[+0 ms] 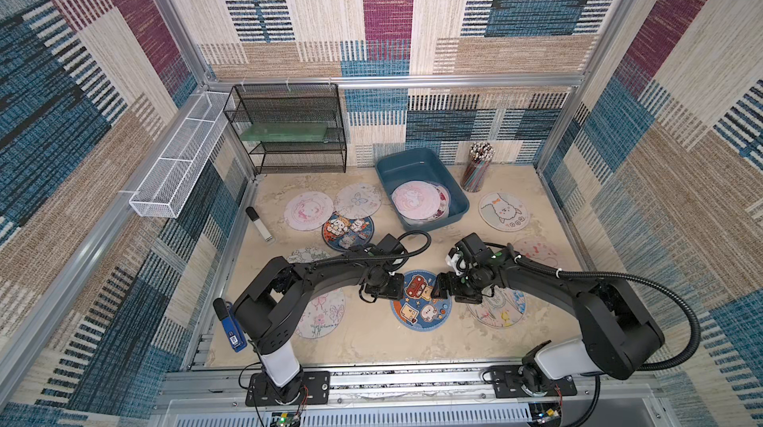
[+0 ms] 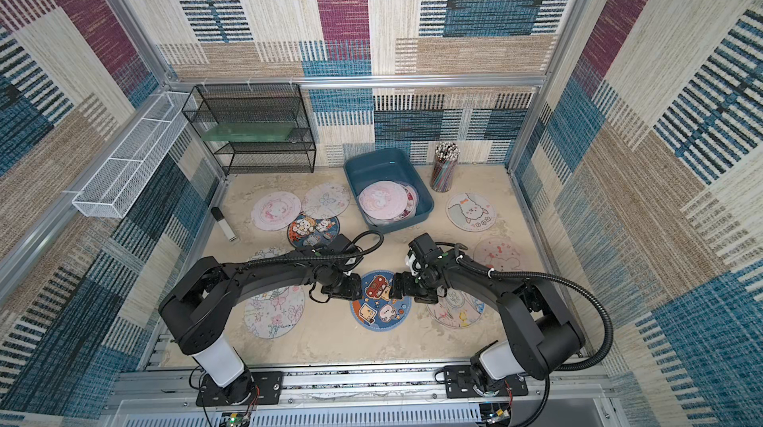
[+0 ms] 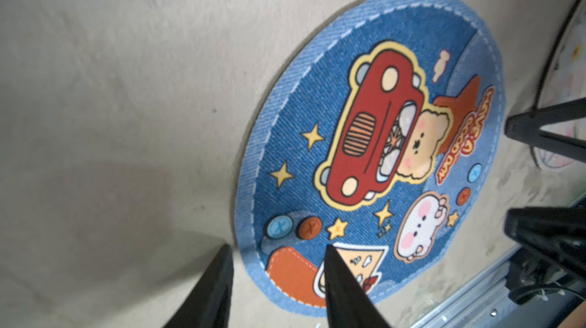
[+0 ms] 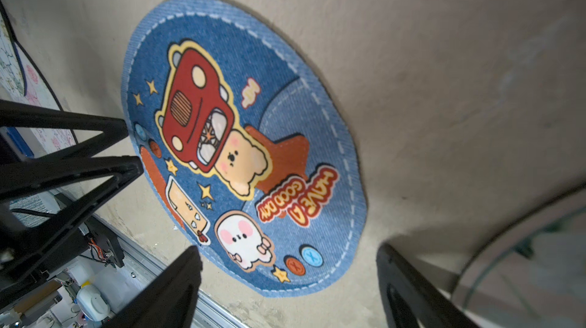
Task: Put the coasters into the storage box
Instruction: Pick up the coaster from the center of the board.
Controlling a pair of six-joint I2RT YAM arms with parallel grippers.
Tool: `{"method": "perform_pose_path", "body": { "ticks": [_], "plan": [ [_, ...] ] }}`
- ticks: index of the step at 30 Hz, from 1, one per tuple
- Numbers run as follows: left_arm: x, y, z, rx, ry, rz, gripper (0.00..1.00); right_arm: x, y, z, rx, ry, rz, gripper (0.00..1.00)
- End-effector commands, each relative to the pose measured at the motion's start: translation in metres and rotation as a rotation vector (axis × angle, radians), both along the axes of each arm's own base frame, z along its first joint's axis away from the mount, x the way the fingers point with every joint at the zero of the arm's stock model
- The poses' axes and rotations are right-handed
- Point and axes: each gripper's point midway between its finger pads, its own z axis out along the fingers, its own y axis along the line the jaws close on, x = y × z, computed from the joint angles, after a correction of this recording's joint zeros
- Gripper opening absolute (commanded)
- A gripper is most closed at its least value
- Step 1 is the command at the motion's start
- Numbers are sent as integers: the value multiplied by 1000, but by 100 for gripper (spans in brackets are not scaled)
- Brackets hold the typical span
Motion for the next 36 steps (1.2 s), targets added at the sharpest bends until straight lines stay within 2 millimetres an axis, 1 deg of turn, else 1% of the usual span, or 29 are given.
{"method": "perform_pose_path", "body": {
  "ticks": [1, 8, 11, 13, 17, 23, 29, 36],
  "plan": [
    [-11, 5, -8, 27, 46, 26, 44, -14, -12, -13, -67, 51, 12, 89],
    [-14, 7, -10, 44, 49, 28, 44, -17, -10, -17, -66, 60, 26, 86],
    [-13, 7, -10, 46, 48, 26, 44, -19, -13, -20, -82, 66, 23, 85],
    [-14, 7, -11, 48, 50, 24, 44, -20, -15, -22, -91, 70, 25, 82],
    [-14, 7, -12, 50, 52, 21, 44, -21, -12, -24, -77, 76, 28, 82],
    [-15, 7, -13, 52, 55, 16, 44, -17, -6, -23, -54, 66, 26, 82],
    [-15, 6, -13, 51, 56, 13, 44, -16, -4, -24, -47, 72, 27, 82],
    [-13, 3, -10, 38, 52, 10, 41, -13, -1, -23, -39, 69, 26, 82]
  ]
}}
